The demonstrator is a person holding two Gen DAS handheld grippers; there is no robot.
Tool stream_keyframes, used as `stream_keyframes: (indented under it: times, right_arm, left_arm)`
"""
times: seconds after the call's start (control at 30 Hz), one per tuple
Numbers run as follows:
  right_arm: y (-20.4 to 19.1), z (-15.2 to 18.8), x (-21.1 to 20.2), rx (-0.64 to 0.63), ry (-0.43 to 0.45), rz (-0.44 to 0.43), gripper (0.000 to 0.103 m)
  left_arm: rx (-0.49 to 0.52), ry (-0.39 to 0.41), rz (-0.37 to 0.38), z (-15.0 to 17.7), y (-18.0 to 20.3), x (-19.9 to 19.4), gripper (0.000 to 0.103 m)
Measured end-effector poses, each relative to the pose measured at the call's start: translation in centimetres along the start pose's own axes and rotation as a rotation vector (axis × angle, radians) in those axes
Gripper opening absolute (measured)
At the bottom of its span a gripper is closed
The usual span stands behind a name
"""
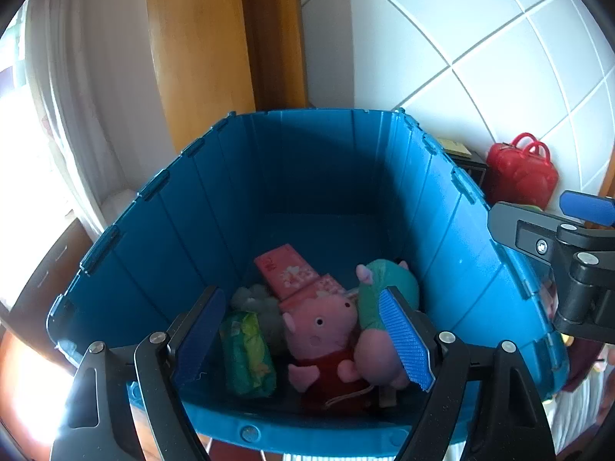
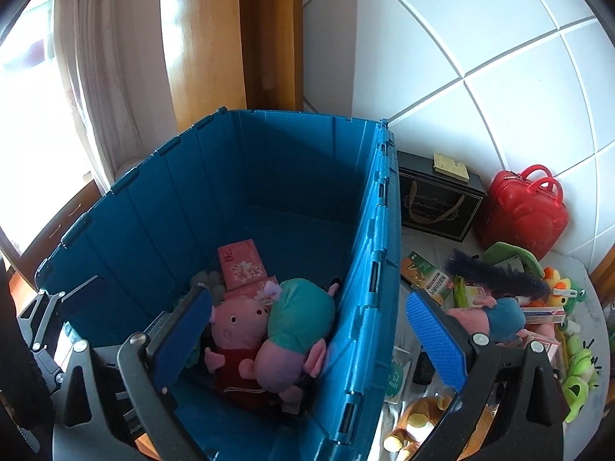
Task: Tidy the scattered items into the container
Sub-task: 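Withdraw both tools from the crate back toward the bed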
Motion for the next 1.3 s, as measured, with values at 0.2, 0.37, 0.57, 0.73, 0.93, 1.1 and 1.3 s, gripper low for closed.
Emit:
stream_keyframes:
  times: [0.2,0.37,0.57,0.73,0.93,1.1,1.3]
  right_arm:
    - [4.1,2.6,-4.0,0.041,0.046,0.030,0.103]
    - [9.4,6.9,-8.1,0.071,0.069,0.068,0.103]
    - [18.0,14.7,-13.5,0.115,0.066,0.144,0.103]
    - [25.5,22.9,-17.0,0.142,0.012,0.220,0.103]
    - [32.0,32.6,-18.4,0.195,-0.106,0.250,0.103]
    - [35.2,38.5,-18.9,0.260,-0.151,0.241,0.103]
    - [37.4,42.8,-19.2,0.316,-0.153,0.228,0.103]
  left_arm:
    - [0.029,0.054,0.016,0.9,4.8,-3.7,0.083]
    - [0.067,0.085,0.042,3.5,11.6,-7.1,0.083]
    - [0.118,0.078,0.105,9.2,22.3,-11.0,0.083]
    - [0.158,0.003,0.146,15.7,30.3,-12.2,0.083]
    - [0.217,-0.087,0.174,22.1,36.3,-12.7,0.083]
    - [0.246,-0.115,0.191,25.5,38.8,-13.0,0.083]
    - [0.260,-0.139,0.216,27.5,39.4,-11.6,0.084]
Point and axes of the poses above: each gripper's, at about its wrist camera, not at the fingertips, and x roughly the way its jaws point, y to its right, z to its underside, the point moved 2 cm from there along x, roughly the way its jaws point, and after that the axes turned 13 degrees about -x, right-handed, at the moved point
